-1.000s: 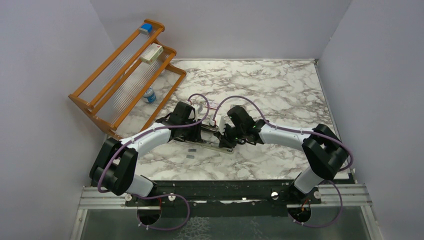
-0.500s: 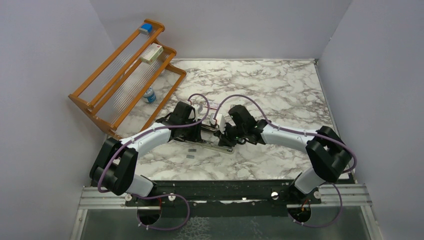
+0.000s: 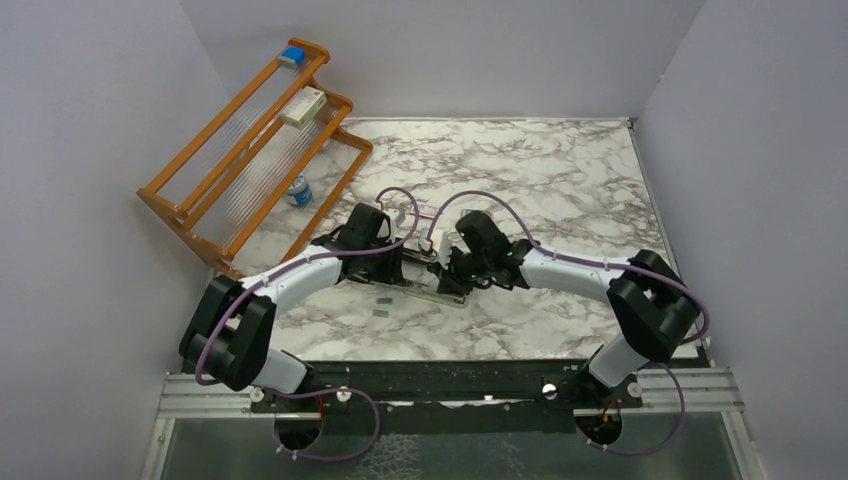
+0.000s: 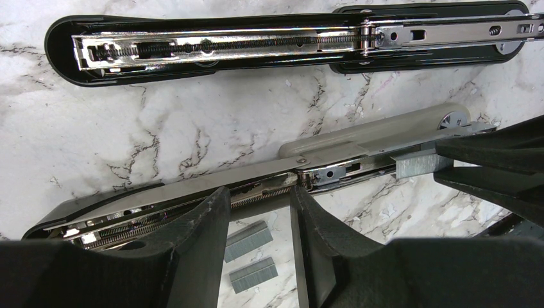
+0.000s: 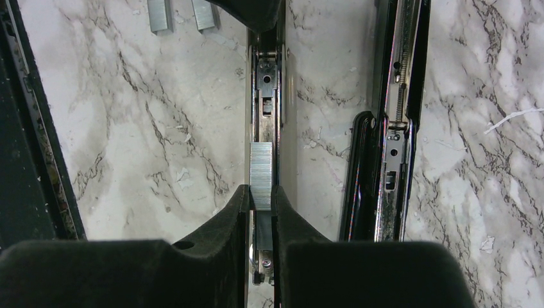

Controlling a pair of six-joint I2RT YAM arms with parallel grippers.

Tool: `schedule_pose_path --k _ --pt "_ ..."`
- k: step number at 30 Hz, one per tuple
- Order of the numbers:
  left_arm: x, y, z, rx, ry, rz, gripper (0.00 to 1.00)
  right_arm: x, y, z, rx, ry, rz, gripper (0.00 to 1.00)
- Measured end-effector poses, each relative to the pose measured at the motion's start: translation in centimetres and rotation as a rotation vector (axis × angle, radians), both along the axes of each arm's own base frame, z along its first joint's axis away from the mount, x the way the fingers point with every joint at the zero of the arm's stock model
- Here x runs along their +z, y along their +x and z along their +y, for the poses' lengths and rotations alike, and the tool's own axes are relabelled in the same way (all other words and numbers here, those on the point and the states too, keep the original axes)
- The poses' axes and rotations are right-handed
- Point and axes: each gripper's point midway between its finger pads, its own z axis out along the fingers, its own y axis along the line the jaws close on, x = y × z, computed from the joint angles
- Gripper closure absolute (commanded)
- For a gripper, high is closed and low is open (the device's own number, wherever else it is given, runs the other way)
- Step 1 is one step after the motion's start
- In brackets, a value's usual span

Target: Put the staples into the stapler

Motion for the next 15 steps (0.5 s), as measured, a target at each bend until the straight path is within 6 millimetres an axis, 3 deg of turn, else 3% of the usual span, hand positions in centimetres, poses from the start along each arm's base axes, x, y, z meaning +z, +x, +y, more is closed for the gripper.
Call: schedule_pose_path --k 15 --pt "0.0 0.01 0.0 0.0 0.0 -0.001 0.57 -0.73 0.02 -0.29 -0.009 -0.025 0.011 0.99"
